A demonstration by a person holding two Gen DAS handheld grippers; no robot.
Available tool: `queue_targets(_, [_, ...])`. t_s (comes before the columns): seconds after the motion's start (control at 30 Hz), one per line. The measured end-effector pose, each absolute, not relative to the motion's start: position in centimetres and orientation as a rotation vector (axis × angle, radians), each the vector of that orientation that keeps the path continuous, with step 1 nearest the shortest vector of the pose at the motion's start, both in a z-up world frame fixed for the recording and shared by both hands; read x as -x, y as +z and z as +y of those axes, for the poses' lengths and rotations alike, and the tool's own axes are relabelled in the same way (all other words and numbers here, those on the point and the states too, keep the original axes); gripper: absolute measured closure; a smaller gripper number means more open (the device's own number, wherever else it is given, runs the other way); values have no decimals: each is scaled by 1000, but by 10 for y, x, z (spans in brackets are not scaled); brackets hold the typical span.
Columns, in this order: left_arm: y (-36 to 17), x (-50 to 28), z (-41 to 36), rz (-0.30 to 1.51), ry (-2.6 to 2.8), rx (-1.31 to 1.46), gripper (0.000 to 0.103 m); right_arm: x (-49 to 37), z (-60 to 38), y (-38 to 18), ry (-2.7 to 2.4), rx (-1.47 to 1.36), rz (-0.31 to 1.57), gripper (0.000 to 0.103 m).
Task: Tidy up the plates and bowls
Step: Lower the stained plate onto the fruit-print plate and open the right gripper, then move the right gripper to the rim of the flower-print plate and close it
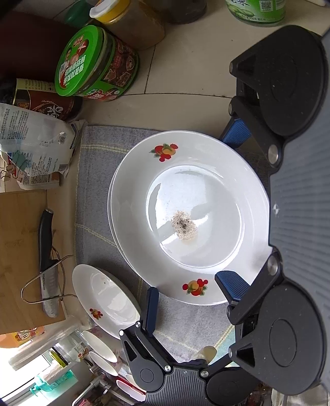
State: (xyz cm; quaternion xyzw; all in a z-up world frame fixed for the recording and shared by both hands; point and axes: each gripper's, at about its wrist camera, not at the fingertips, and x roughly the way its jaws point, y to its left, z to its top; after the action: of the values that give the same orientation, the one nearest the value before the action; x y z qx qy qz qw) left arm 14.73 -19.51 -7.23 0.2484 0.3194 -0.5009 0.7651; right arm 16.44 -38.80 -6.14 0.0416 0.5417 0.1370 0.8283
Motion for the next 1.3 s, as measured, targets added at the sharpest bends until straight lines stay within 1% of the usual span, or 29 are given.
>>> queue_targets(0.2, [-65,-144,-190,662,-1046,-495,2,-157,-382,-57,293,-65,1126,0])
queue_targets(0.47, [-48,-133,-167,615,-880,-391,1,-142,-366,-42,224,34,977,0])
queue_targets(0.67, [-44,-127,-134,628,-705,-296,1,-142,-350,-38,242,41,908,0])
queue_targets(0.87, [-58,-135,-89,678,-536,-227,1,-146,-319,-37,252,26,875,0])
queue_targets(1.0, [-75,-147,-64,724,-456,-236,1,-149,-297,-39,245,33,879,0])
queue_targets(1.3, [-107,-171,-30,798,-505,-206,1,-154,-254,-40,192,70,919,0])
